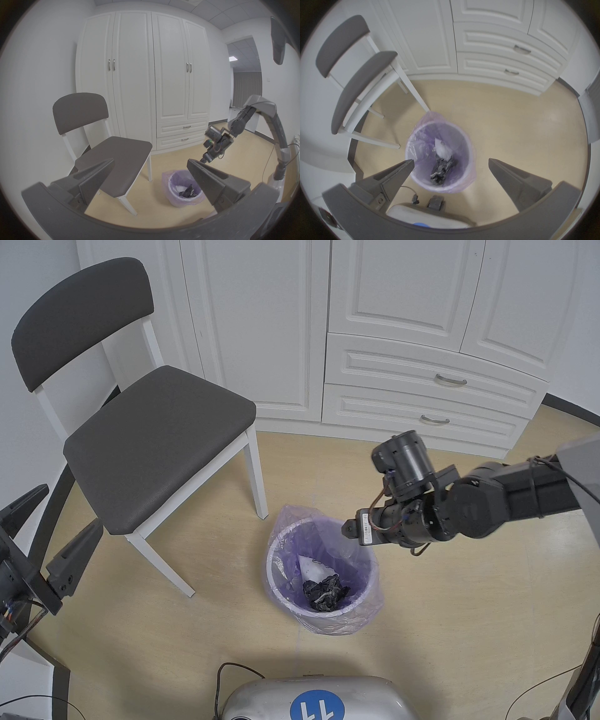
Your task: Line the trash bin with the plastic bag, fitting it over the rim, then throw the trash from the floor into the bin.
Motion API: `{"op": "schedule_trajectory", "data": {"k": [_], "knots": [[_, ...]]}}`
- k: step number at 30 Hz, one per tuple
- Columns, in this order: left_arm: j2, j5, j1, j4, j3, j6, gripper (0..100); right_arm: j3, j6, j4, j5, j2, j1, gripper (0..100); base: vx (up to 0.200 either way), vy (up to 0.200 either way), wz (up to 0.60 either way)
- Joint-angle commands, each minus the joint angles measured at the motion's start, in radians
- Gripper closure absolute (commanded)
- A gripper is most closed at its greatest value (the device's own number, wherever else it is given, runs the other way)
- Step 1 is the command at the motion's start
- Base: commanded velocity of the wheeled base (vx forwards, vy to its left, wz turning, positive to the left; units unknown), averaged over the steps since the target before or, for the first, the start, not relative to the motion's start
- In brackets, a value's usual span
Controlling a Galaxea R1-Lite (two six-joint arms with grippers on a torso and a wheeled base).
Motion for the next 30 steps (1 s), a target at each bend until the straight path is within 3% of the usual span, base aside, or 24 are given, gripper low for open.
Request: {"op": "schedule_trajectory", "data": {"k": [1, 5, 10, 14, 18, 26, 30], "knots": [[0.038, 0.002, 0.059, 0.024, 0.044, 0.001, 0, 0.417, -0.251, -0.395, 0.028, -0.283, -0.102, 0, 0.000, 0.000, 0.00], [0.052, 0.003, 0.122, 0.028, 0.059, -0.006, 0, 0.637, -0.344, -0.618, 0.102, -0.401, -0.148, 0, 0.000, 0.000, 0.00], [0.038, 0.005, 0.200, 0.010, 0.124, -0.046, 0, 0.833, -0.340, -0.748, 0.120, -0.540, -0.213, 0, 0.000, 0.000, 0.00], [0.039, 0.005, 0.244, 0.010, 0.124, -0.144, 0, 0.930, -0.272, -0.779, 0.119, -0.640, -0.299, 0, 0.000, 0.000, 0.00], [0.036, 0.006, 0.289, 0.010, 0.115, -0.163, 0, 0.982, -0.211, -0.765, 0.120, -0.789, -0.388, 0, 0.000, 0.000, 0.00], [0.027, 0.006, 0.342, 0.010, 0.101, -0.164, 0, 1.075, -0.215, -0.765, 0.079, -1.042, -0.460, 0, 0.000, 0.000, 0.00], [0.007, 0.006, 0.344, 0.014, 0.110, -0.166, 0, 1.092, -0.203, -0.771, 0.019, -1.126, -0.460, 0, 0.000, 0.000, 0.00]]}}
